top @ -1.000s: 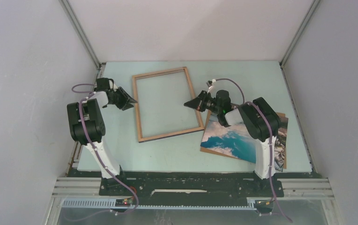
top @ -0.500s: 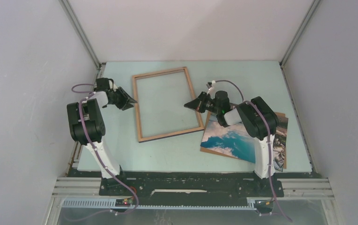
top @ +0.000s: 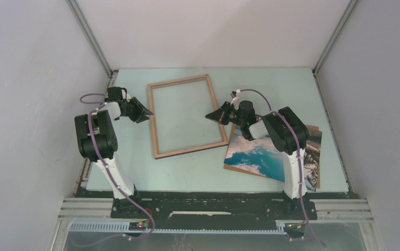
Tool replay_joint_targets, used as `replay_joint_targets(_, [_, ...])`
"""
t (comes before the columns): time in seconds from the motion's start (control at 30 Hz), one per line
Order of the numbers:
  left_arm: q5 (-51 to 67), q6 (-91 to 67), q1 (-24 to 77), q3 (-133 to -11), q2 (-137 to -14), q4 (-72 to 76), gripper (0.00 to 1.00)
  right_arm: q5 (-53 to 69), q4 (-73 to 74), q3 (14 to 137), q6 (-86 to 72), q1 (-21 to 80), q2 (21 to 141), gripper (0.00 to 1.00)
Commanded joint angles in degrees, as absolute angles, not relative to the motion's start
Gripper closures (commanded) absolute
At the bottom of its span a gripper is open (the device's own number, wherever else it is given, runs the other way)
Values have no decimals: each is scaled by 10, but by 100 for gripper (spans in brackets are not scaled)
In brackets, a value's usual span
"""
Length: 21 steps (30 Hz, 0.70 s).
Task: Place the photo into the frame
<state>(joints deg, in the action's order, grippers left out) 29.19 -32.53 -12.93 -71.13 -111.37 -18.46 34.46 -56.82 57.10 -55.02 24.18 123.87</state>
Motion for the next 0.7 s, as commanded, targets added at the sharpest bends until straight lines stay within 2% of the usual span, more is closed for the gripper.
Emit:
replay_joint_targets(0.0, [304, -326, -132, -704, -1099, -175, 60, 335, -587, 594, -555, 244, 1247, 100])
replay_joint_targets(0.67, [305, -326, -133, -704, -1100, -176, 60, 335, -570, 609, -570, 245, 1266, 100])
